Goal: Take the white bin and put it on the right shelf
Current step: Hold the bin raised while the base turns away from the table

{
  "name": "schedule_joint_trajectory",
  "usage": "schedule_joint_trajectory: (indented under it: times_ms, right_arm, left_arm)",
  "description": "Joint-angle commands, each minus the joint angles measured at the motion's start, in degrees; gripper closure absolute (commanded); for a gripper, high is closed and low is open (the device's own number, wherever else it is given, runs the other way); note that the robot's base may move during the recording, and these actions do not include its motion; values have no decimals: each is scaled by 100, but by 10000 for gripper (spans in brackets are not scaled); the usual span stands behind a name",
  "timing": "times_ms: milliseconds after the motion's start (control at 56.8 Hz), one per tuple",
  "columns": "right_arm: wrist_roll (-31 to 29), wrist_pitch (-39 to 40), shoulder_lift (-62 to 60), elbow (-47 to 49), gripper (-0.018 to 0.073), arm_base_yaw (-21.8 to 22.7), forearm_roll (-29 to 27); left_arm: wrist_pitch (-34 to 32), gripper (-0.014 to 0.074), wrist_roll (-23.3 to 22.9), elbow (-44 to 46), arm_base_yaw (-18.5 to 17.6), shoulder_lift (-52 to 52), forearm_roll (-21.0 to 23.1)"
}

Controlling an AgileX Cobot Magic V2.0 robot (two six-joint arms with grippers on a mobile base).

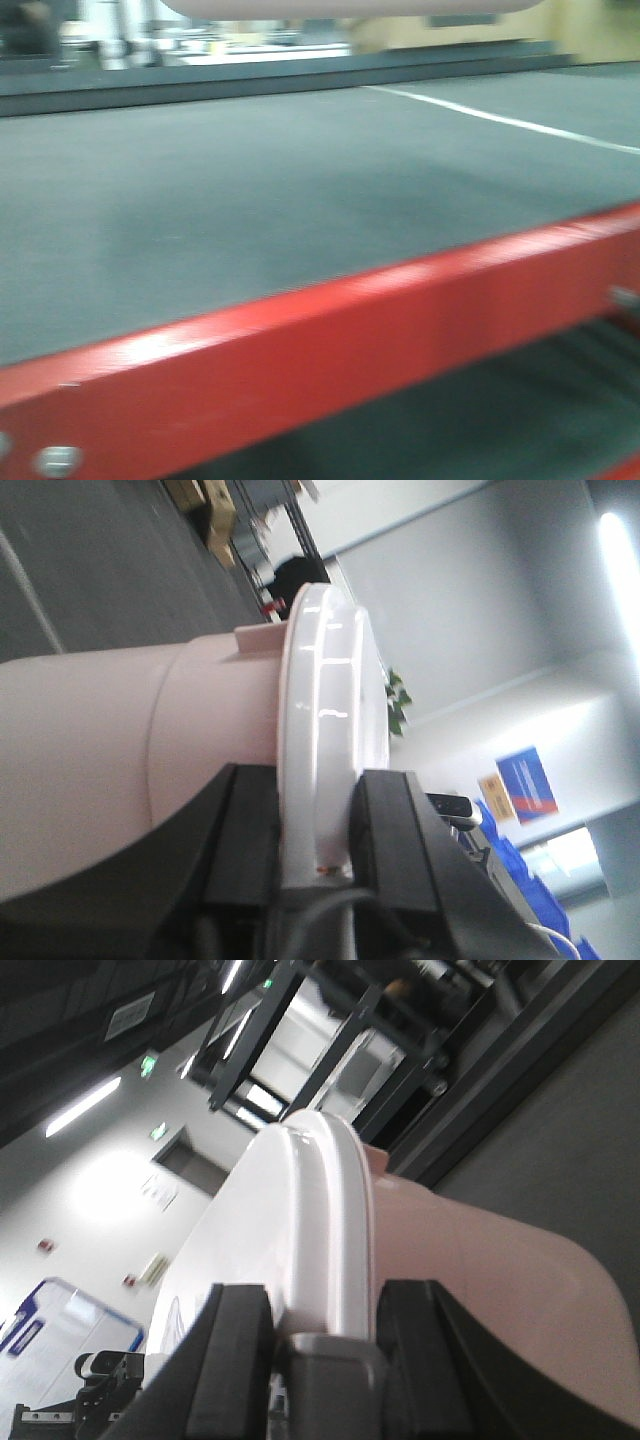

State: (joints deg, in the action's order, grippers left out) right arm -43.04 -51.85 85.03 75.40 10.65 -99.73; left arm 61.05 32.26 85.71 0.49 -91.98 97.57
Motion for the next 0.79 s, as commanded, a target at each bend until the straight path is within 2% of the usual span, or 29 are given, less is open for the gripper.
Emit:
schedule_joint_trajectory:
  times_ms: [0,775]
  right_arm:
    - [1,-991,-306,180,491,-215,-383]
    - [1,-991,-306,180,491,-215,-383]
  left_arm:
    - [1511,722,92,196,-287,327,375]
    - [1511,722,92,196,-287,327,375]
